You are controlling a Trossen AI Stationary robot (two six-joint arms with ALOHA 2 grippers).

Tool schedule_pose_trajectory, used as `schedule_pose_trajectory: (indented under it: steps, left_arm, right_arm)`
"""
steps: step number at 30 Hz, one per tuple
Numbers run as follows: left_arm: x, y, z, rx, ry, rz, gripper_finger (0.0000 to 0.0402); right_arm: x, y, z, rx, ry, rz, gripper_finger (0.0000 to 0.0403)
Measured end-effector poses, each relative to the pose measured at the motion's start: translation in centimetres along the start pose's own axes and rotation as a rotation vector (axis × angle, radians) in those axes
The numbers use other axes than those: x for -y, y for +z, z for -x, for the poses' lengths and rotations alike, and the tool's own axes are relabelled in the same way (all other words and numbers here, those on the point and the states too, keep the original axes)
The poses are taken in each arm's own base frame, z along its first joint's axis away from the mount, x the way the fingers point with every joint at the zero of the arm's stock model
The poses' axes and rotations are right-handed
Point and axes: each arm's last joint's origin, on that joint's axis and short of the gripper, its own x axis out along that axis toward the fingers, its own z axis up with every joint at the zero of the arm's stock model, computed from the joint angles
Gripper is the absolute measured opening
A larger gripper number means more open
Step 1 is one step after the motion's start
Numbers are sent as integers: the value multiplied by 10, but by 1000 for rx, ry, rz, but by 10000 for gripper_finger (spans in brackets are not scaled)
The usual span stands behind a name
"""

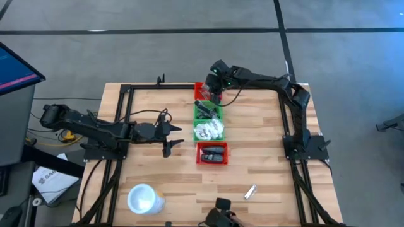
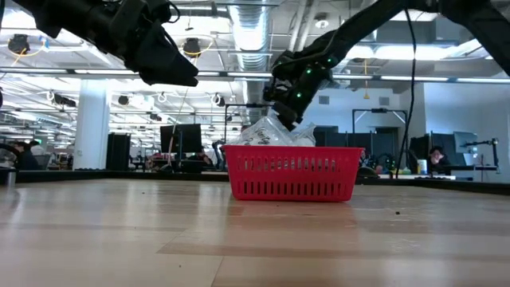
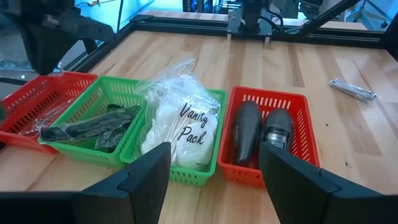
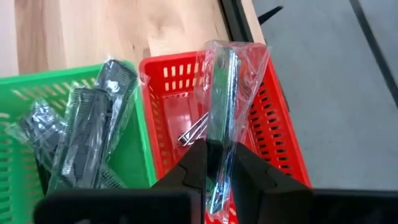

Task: Pick & Place Travel size toiletries
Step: Put the silver nail cutter into the top red bin

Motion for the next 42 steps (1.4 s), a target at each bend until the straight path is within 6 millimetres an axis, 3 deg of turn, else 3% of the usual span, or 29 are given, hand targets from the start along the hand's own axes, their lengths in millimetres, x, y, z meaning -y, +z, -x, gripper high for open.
schedule_pose_trajectory:
  steps: [20, 31, 36, 42]
  left_arm:
    - [0, 0, 0, 3, -1, 1, 237]
    - [0, 0, 0, 3, -3, 1, 237]
    - [0, 0, 0, 3, -3, 1, 237]
    - [0, 1, 0, 4, -2, 2, 237]
  right_arm:
    - [18, 3, -4, 49, -23, -38, 45]
    - [20, 0, -11, 44, -25, -61, 91]
    - [16, -4, -25, 21, -9, -54, 103]
    - [17, -2, -21, 35, -15, -60, 116]
